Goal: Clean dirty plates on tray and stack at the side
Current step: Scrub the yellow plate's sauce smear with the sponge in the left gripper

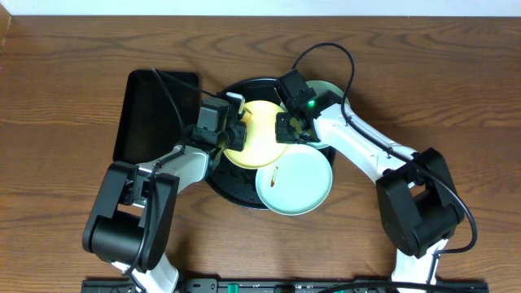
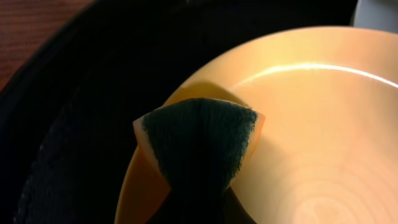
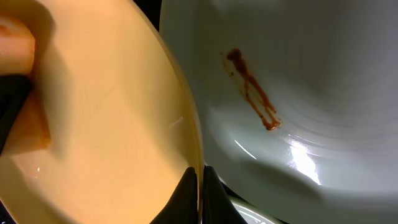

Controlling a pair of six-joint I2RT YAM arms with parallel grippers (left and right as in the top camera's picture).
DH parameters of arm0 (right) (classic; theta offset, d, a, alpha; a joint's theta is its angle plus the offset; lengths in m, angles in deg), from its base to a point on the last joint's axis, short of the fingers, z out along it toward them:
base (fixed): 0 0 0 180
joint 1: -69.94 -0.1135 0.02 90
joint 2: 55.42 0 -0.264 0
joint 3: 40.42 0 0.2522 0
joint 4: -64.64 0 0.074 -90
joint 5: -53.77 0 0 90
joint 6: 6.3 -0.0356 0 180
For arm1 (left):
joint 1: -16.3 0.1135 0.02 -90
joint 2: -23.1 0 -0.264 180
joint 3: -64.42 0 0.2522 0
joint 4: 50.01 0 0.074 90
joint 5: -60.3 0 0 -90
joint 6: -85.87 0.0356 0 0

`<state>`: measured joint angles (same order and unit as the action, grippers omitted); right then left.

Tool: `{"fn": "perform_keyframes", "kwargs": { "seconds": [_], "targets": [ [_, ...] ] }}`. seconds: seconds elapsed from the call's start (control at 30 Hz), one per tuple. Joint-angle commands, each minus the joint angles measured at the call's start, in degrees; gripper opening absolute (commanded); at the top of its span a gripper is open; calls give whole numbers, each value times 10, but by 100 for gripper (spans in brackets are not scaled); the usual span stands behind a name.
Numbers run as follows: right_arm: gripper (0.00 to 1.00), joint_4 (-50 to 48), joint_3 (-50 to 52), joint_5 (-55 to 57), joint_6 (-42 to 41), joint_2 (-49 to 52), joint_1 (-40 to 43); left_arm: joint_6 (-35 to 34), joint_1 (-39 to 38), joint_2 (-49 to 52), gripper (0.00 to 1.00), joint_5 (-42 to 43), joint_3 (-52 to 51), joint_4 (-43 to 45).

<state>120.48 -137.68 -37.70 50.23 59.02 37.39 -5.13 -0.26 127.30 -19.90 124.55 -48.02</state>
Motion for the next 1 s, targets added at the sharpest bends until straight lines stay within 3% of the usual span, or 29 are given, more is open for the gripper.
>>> {"fn": "perform_keyframes", "kwargs": {
  "seconds": [0.0,0.97],
  "targets": [
    [2,-1,0,-5,10,0,-9,12,2,23,7,-15,-4,2],
    [1,-17,0,-5,10,0,-9,12,3,40,8,-15,-4,66]
  ]
}}
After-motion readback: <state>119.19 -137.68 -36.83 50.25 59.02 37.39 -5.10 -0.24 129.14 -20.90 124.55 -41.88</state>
